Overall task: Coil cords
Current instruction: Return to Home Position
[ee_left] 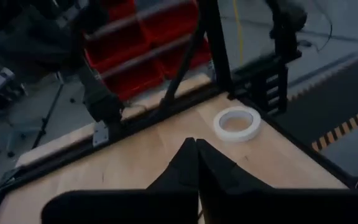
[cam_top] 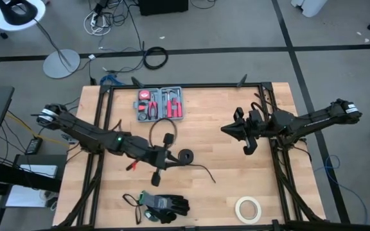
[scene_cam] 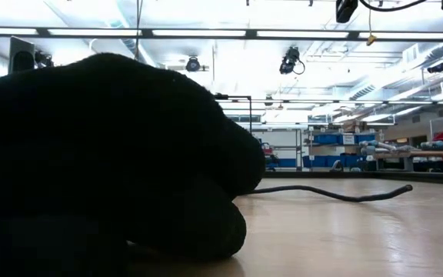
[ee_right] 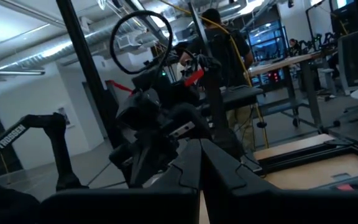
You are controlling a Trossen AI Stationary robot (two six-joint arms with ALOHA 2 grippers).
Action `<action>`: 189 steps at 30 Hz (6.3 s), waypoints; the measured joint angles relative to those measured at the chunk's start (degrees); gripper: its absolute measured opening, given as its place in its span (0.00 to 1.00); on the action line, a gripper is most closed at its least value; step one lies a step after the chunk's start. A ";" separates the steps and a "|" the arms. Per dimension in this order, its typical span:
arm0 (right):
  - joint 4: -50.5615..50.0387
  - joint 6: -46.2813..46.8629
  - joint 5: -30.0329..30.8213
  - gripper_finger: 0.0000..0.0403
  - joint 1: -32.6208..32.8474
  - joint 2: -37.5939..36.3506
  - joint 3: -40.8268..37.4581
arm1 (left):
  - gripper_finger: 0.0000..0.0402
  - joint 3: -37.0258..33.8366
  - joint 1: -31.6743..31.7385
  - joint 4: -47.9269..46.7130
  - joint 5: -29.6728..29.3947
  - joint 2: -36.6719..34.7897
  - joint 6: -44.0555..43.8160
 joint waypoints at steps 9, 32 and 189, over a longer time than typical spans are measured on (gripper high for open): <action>-0.15 -0.02 0.00 0.02 0.00 0.00 0.00 | 0.00 -16.89 0.29 29.55 -1.67 -7.49 0.12; -0.33 -0.02 0.00 0.02 0.00 0.02 0.00 | 0.00 -19.84 0.09 22.28 -6.83 -13.77 -7.39; -4.39 0.02 0.04 0.02 -6.45 -47.41 -29.92 | 0.00 -56.28 0.08 7.24 10.29 -78.16 -19.48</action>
